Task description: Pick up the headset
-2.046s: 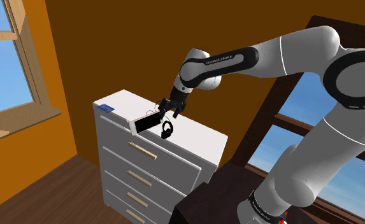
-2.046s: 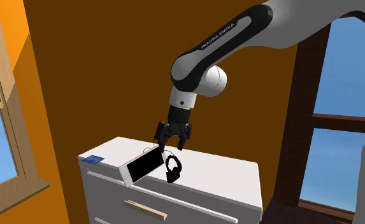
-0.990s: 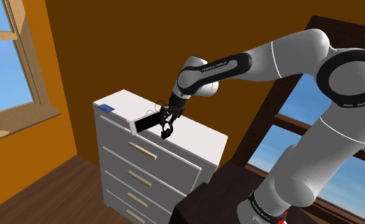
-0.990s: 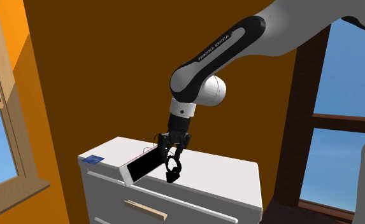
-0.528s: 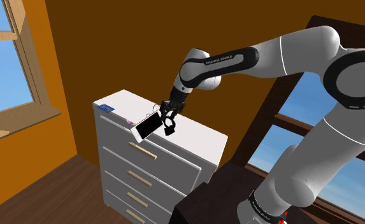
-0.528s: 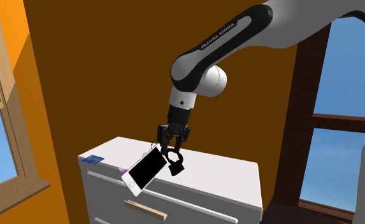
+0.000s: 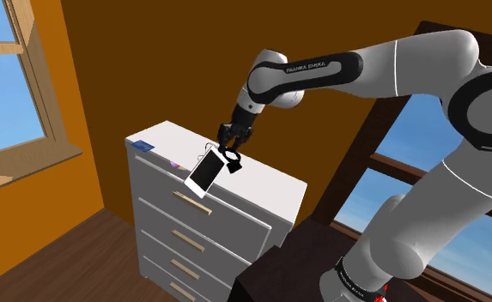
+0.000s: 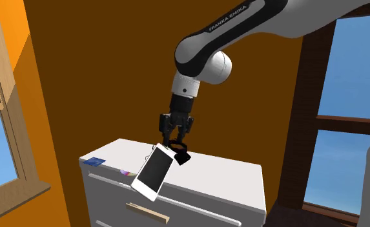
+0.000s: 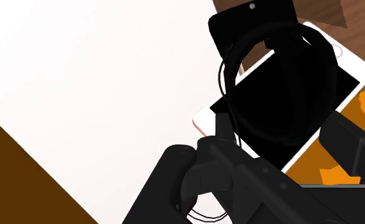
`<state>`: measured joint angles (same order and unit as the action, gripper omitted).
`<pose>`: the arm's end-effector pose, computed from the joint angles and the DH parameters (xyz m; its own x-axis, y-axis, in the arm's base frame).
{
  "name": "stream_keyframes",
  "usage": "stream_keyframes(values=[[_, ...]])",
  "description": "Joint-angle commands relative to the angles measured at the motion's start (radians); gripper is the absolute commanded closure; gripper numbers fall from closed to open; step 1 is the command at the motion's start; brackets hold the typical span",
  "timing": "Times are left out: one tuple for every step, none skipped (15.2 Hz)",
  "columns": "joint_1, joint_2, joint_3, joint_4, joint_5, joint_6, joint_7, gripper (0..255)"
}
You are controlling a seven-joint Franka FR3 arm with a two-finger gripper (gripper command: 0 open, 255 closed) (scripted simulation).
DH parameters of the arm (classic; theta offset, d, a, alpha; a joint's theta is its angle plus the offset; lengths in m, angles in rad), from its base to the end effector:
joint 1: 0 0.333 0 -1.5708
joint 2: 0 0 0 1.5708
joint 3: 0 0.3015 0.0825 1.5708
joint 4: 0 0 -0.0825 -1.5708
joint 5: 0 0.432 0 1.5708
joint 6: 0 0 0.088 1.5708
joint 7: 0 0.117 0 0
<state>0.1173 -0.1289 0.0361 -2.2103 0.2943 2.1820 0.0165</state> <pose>0.5519 0.0988 0.3975 0.9967 -0.0302 0.0755 -0.0104 -0.9682 -0.2499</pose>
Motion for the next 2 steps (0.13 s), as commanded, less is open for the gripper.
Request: stream_keyframes(values=[[-0.001,-0.003,-0.001,0.012,-0.003,-0.016,0.003,255],[-0.001,-0.003,-0.001,0.013,-0.003,-0.016,0.003,255]])
